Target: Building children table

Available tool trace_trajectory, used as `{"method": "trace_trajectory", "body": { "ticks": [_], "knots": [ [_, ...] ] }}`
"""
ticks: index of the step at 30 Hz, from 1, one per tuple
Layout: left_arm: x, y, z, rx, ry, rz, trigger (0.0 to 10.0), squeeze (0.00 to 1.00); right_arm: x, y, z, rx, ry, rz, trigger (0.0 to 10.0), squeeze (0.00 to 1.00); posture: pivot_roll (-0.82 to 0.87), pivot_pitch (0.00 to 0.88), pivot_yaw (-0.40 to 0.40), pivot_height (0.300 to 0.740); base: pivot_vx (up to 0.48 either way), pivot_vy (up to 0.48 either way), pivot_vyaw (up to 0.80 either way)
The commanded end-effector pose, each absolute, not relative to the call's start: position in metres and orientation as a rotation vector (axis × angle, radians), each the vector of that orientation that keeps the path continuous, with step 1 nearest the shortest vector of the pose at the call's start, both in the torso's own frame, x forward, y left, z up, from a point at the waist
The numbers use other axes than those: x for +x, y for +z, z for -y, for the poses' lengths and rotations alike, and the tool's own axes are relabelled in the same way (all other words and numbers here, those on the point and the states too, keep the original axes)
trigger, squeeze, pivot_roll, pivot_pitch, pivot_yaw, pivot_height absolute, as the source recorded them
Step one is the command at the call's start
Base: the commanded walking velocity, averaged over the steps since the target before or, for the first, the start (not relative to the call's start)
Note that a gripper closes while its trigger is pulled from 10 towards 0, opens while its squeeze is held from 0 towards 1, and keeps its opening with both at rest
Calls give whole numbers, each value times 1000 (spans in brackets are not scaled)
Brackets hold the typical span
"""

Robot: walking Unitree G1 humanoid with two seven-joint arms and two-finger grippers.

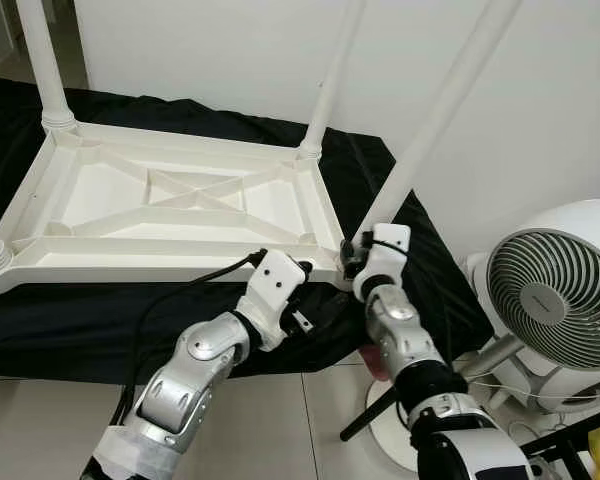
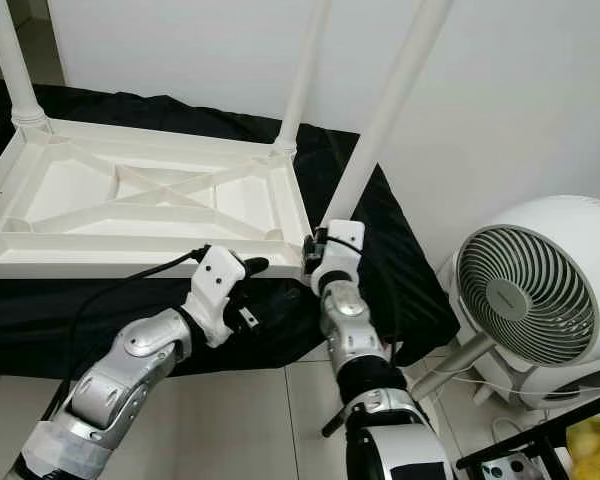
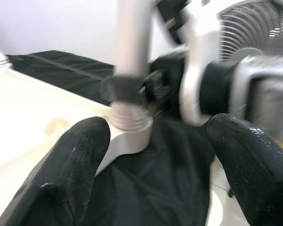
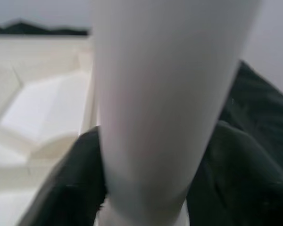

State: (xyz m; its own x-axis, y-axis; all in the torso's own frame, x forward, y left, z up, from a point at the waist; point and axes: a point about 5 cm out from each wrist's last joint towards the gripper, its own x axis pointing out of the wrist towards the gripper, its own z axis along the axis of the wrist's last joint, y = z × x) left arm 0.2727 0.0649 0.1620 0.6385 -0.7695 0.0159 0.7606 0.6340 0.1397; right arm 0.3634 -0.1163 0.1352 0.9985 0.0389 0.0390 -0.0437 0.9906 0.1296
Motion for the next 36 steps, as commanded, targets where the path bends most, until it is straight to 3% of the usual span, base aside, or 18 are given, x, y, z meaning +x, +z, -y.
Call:
{"method": "trace_trajectory", "body": {
  "ticks": [1, 10, 11, 13, 14, 17, 18, 19, 20, 21, 23, 30, 31, 36],
  "knots": [
    [275, 163, -64, 128, -847, 88, 10000, 0, 362, 141, 134, 159, 22, 89, 10000, 1000, 3, 8, -199, 740, 0, 0, 0],
    [278, 167, -65, 117, -825, 111, 10000, 0, 355, 146, 143, 97, 74, 154, 10000, 1000, 3, 0, -203, 740, 0, 0, 0],
    [279, 168, -65, 121, -818, 117, 10000, 0, 350, 144, 143, 83, 99, 158, 10000, 953, 6, 0, -205, 740, 0, 0, 0],
    [279, 168, -65, 121, -818, 117, 10000, 0, 350, 144, 143, 83, 99, 158, 10000, 953, 6, 0, -205, 740, 0, 0, 0],
    [280, 168, -67, 127, -802, 124, 10000, 0, 344, 140, 142, 69, 118, 157, 10000, 0, 9, 0, -208, 740, 0, 0, 0],
    [286, 170, -75, 143, -759, 139, 10000, 0, 328, 128, 139, 74, 140, 146, 10000, 0, 16, 0, -213, 740, 0, 0, 0],
    [290, 171, -82, 156, -730, 146, 10000, 0, 321, 121, 136, 72, 149, 130, 6431, 0, 16, 0, -213, 740, 0, 0, 0],
    [290, 171, -82, 156, -730, 146, 10000, 0, 321, 121, 136, 72, 149, 130, 6431, 0, 16, 0, -213, 740, 0, 0, 0],
    [294, 173, -90, 173, -701, 153, 10000, 0, 314, 115, 134, 79, 159, 116, 2627, 0, 18, 0, -213, 740, 0, 0, 0],
    [294, 173, -90, 173, -701, 153, 10000, 0, 314, 115, 134, 79, 159, 116, 2627, 0, 18, 0, -213, 740, 0, 0, 0],
    [300, 175, -102, 202, -661, 159, 10000, 0, 308, 109, 131, 83, 176, 98, 0, 0, 20, 0, -211, 740, 0, 0, 0],
    [306, 176, -109, 242, -635, 154, 10000, 0, 306, 108, 128, 75, 236, 83, 0, 0, 21, 0, -206, 740, 0, 0, 0],
    [307, 174, -110, 269, -623, 149, 10000, 0, 306, 109, 126, 70, 278, 76, 10000, 0, 20, 0, -205, 740, 0, 0, 0],
    [312, 167, -113, 302, -594, 107, 10000, 0, 309, 110, 123, 62, 343, 62, 10000, 0, 19, 0, -203, 740, 0, 0, 0]
  ]
}}
